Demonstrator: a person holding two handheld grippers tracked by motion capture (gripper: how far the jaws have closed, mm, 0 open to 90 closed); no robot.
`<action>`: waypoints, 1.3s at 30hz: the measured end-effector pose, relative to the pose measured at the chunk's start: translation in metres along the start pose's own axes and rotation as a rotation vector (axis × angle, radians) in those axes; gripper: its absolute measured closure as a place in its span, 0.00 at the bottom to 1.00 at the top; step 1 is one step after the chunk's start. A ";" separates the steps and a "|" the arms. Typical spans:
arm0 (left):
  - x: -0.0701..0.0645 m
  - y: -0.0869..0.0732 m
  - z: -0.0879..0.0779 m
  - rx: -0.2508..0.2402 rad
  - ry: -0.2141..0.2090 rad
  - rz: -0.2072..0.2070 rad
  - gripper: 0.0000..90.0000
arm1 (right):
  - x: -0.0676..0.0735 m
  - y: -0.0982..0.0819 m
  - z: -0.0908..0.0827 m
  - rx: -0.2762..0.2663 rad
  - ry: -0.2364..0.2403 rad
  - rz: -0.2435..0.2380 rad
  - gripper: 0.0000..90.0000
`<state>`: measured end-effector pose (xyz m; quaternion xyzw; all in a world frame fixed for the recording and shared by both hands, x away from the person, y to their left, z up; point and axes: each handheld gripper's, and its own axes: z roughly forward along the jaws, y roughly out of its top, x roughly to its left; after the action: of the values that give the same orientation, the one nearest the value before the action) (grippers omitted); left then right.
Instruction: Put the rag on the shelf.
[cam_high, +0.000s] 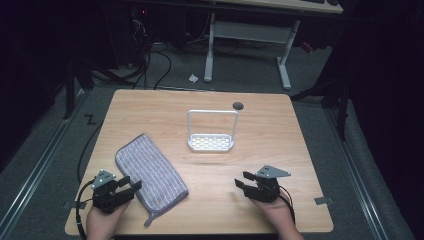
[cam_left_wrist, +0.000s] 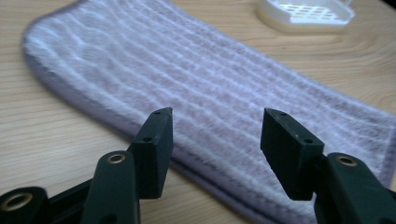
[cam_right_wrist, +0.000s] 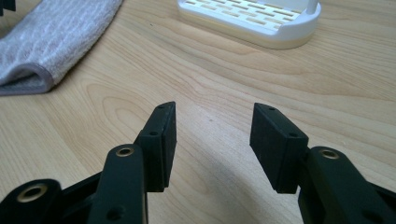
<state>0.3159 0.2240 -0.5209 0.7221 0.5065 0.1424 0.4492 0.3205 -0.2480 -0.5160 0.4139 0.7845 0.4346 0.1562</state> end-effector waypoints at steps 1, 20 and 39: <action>-0.004 0.002 0.002 0.002 0.011 0.023 0.48 | -0.001 -0.001 0.000 0.002 0.002 0.011 0.56; -0.063 -0.002 0.045 0.139 -0.039 0.240 1.00 | 0.004 0.002 0.000 -0.007 -0.008 0.001 0.76; -0.122 -0.011 0.044 0.158 -0.320 0.341 0.78 | 0.050 0.015 0.030 0.050 0.071 -0.139 1.00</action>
<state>0.2840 0.0977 -0.5234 0.8435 0.3092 0.0596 0.4352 0.3159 -0.1877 -0.5159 0.3466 0.8270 0.4173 0.1478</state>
